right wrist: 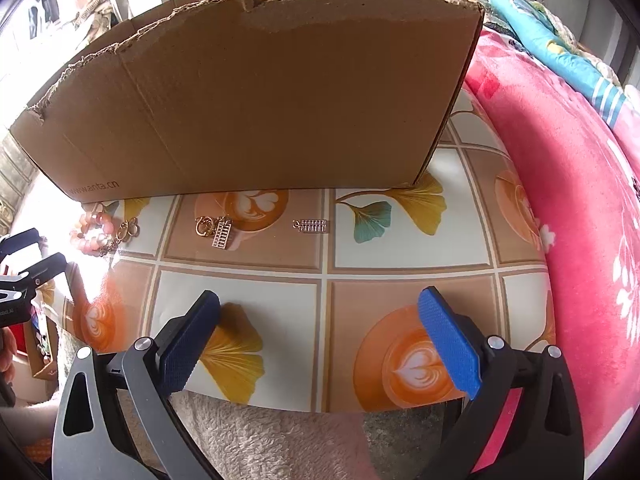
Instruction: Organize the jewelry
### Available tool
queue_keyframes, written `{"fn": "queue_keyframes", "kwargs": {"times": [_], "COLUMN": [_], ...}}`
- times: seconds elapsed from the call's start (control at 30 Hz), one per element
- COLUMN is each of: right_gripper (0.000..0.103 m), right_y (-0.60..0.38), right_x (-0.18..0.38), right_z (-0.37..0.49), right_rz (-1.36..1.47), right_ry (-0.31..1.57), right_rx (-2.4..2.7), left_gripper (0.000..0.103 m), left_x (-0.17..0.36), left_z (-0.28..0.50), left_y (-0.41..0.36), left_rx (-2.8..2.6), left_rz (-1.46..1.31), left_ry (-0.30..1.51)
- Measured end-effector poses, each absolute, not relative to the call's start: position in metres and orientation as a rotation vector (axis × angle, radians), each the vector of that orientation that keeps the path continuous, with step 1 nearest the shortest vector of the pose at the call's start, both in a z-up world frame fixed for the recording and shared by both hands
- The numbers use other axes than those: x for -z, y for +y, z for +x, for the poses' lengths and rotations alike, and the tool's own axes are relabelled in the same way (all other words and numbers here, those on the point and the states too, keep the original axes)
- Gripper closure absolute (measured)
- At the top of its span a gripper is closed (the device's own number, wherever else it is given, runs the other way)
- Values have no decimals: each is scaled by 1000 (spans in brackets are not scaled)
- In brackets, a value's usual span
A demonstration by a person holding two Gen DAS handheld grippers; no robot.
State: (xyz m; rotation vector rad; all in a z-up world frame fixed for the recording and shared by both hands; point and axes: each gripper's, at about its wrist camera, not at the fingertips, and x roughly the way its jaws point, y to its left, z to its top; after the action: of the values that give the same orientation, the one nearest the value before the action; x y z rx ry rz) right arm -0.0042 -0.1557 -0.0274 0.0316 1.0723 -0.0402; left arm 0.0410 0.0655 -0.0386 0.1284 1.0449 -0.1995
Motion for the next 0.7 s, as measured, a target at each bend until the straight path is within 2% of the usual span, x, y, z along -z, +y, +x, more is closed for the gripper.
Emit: {"fn": "queue_keyframes", "kwargs": {"times": [0.27,0.43,0.7], "right_gripper": [6,6,6], "right_y": [-156,-154,-153], "right_x": [30,29,29], "right_z": [-12,-9,-8], "right_rz": [25,23,20], "right_ry": [1054,1046,1048], "right_rx": [31,29,25], "left_gripper": [7,7,7], "left_x": [37,22,39], "left_z": [44,61,70], "left_y": [66,69,46], "left_rx": [212,221,212], "left_rz": [136,26,148], "left_ry": [1043,995,1021]}}
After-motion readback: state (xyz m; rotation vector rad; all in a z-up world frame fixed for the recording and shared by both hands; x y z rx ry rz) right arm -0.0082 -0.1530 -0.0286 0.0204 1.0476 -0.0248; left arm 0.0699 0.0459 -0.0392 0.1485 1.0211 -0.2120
